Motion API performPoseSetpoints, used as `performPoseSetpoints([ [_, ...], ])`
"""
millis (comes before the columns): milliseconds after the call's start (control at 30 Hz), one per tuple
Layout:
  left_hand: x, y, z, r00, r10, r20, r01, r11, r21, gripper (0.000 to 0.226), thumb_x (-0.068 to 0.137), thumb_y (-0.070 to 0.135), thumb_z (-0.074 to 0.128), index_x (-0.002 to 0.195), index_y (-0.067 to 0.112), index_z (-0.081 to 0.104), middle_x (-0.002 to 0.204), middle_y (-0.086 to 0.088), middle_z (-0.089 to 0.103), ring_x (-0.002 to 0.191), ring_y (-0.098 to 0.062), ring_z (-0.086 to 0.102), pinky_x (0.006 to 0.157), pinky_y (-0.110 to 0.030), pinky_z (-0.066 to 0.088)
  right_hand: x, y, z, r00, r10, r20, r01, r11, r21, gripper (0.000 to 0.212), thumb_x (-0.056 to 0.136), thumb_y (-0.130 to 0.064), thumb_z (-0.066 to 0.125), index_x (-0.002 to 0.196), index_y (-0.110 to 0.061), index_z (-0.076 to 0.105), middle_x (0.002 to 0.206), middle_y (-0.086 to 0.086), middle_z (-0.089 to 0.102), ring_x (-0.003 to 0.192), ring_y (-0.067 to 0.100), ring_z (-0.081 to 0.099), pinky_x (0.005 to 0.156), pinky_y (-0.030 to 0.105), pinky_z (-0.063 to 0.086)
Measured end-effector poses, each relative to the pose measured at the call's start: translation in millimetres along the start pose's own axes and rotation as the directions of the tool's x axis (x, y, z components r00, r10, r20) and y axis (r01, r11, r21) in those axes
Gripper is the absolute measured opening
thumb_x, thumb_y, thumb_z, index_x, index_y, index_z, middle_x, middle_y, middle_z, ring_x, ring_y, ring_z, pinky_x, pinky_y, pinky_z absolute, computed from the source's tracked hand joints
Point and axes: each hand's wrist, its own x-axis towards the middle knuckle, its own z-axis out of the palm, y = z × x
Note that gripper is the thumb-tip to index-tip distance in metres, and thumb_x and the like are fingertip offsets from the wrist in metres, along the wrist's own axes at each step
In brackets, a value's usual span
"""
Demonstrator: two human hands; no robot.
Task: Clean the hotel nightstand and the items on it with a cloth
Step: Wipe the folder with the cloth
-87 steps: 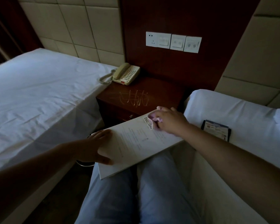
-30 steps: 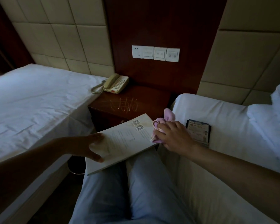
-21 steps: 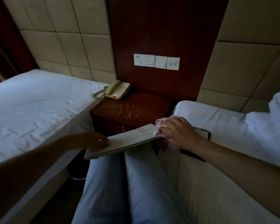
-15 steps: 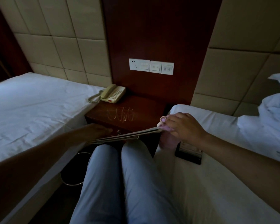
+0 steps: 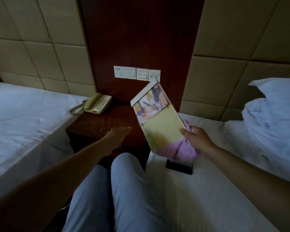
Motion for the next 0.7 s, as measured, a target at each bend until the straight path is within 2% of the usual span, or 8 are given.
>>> performPoseSetpoints([
  [100,3.0,-4.0,26.4,0.998,-0.012,0.061,0.012,1.000,-0.005,0.009,0.097,0.033,0.065,0.093,0.028,0.059,0.095,0.004,0.059,0.089,-0.016,0.057,0.076,-0.031,0.043,3.7,4.6,-1.9,0.971,0.203,0.128,-0.234,0.919,0.319,0.032,0.096,-0.045,0.064,0.117,-0.023,0.069,0.103,0.010,0.077,0.096,0.027,0.073,0.091,0.041,0.058],
  [167,0.0,-9.3,37.5,0.995,-0.045,0.089,0.053,0.996,-0.078,0.016,0.094,0.032,0.070,0.106,0.028,0.060,0.112,0.001,0.065,0.104,-0.020,0.061,0.093,-0.036,0.049,-0.1,6.3,0.3,0.934,0.250,0.254,-0.345,0.818,0.461,0.030,0.096,-0.042,0.065,0.121,-0.025,0.067,0.105,0.010,0.077,0.102,0.030,0.073,0.101,0.048,0.053],
  [233,16.2,-12.7,68.3,0.978,-0.086,0.189,0.106,0.990,-0.098,0.023,0.093,0.031,0.071,0.113,0.023,0.063,0.122,-0.005,0.067,0.113,-0.024,0.062,0.107,-0.045,0.048,10.1,26.3,-6.4,0.901,0.255,0.352,-0.425,0.687,0.589,0.026,0.099,-0.037,0.062,0.123,-0.027,0.065,0.114,0.012,0.075,0.111,0.030,0.070,0.105,0.047,0.050],
  [367,13.4,-8.7,76.0,0.971,-0.069,0.230,0.146,0.929,-0.340,0.022,0.092,0.014,0.072,0.113,0.010,0.068,0.107,-0.007,0.074,0.101,-0.023,0.069,0.102,-0.040,0.053,5.2,26.9,-9.2,0.864,0.230,0.449,-0.487,0.611,0.624,0.026,0.101,-0.033,0.059,0.122,-0.021,0.067,0.121,0.013,0.073,0.116,0.028,0.067,0.104,0.043,0.049],
  [433,16.5,-3.3,80.9,0.970,-0.068,0.234,0.147,0.929,-0.340,0.019,0.092,0.010,0.071,0.111,0.009,0.067,0.104,-0.008,0.073,0.099,-0.023,0.068,0.101,-0.038,0.053,9.0,32.2,-15.4,0.853,0.279,0.442,-0.505,0.656,0.560,0.030,0.098,-0.034,0.063,0.120,-0.015,0.069,0.117,0.012,0.074,0.112,0.027,0.069,0.099,0.039,0.052],
  [567,25.5,1.8,95.7,0.968,-0.102,0.230,0.168,0.943,-0.288,0.012,0.090,0.010,0.073,0.098,0.011,0.065,0.101,-0.008,0.069,0.098,-0.024,0.066,0.103,-0.041,0.052,19.1,34.3,-44.7,0.831,0.394,0.393,-0.501,0.837,0.220,0.045,0.090,-0.046,0.069,0.106,-0.004,0.073,0.098,0.013,0.078,0.092,0.024,0.072,0.082,0.032,0.054],
  [633,32.4,2.6,104.1,0.961,-0.117,0.249,0.186,0.943,-0.276,0.014,0.089,0.012,0.074,0.100,0.010,0.065,0.104,-0.010,0.068,0.103,-0.027,0.063,0.107,-0.045,0.050,23.3,31.3,-65.1,0.835,0.395,0.384,-0.446,0.894,0.049,0.046,0.091,-0.048,0.069,0.104,-0.005,0.074,0.088,0.009,0.078,0.088,0.022,0.072,0.078,0.030,0.056],
  [700,42.1,1.9,111.4,0.959,-0.125,0.255,0.193,0.945,-0.262,0.018,0.089,0.014,0.075,0.104,0.008,0.065,0.105,-0.012,0.067,0.104,-0.028,0.062,0.107,-0.046,0.050,29.2,33.9,-77.2,0.884,0.387,0.263,-0.371,0.922,-0.112,0.039,0.090,-0.051,0.069,0.097,-0.013,0.075,0.089,0.006,0.077,0.086,0.019,0.069,0.081,0.032,0.055],
])
